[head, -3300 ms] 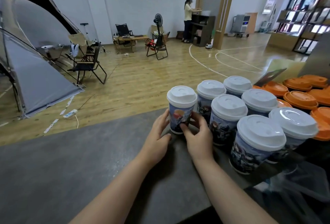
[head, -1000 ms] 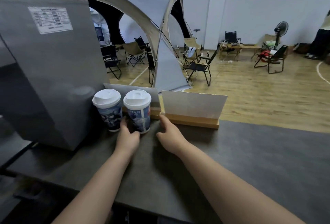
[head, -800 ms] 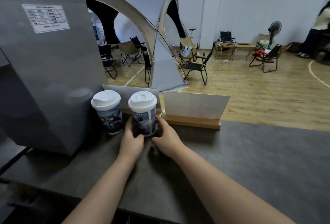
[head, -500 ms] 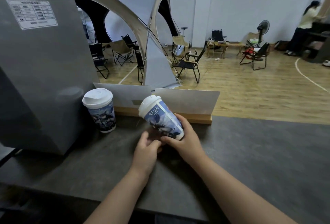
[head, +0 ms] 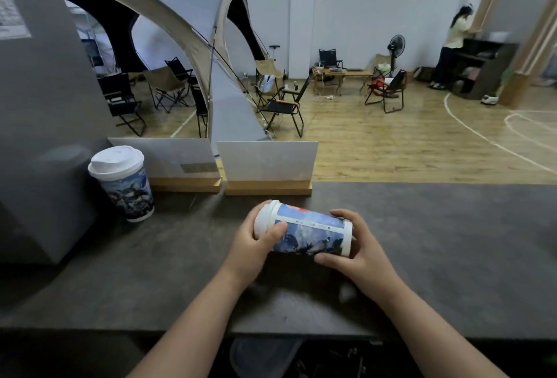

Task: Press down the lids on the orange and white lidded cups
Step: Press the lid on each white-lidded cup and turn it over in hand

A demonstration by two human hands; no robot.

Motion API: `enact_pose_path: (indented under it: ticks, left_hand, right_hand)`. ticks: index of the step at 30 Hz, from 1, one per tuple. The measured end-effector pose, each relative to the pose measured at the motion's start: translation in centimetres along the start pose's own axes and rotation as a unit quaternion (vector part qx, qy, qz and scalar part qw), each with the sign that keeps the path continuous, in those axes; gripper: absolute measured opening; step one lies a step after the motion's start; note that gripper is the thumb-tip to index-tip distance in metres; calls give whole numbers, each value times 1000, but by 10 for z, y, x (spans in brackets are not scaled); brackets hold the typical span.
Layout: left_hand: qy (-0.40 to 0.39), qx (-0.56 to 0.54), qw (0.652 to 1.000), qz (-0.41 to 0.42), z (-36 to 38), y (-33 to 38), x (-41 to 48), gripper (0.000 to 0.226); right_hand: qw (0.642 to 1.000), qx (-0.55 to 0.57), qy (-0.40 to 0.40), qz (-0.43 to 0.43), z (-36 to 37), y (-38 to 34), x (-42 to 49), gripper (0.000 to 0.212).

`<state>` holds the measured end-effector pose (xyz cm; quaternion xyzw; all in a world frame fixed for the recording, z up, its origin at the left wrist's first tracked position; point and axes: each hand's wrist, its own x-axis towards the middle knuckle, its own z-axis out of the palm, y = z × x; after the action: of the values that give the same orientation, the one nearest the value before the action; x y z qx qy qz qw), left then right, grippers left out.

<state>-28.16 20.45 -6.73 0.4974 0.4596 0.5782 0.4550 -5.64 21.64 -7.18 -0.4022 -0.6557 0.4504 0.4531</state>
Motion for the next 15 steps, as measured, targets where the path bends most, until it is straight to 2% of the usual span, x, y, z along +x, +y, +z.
enact_pose_path:
  ticks: [5, 8, 11, 15]
  left_hand:
    - [-29, 22, 999, 11, -4, -5, -6, 80]
    - [-52, 36, 998, 0, -2, -1, -7, 78]
    - [-43, 31, 999, 3, -3, -1, -7, 73]
    - [-52, 42, 998, 19, -7, -3, -7, 85]
  right_hand:
    - [998, 61, 21, 27, -4, -8, 1, 50]
    - [996, 88, 15, 4, -3, -9, -1, 57]
    - [996, 84, 7, -5, -2, -10, -4, 63]
    - [998, 53, 22, -14, 0, -12, -2, 57]
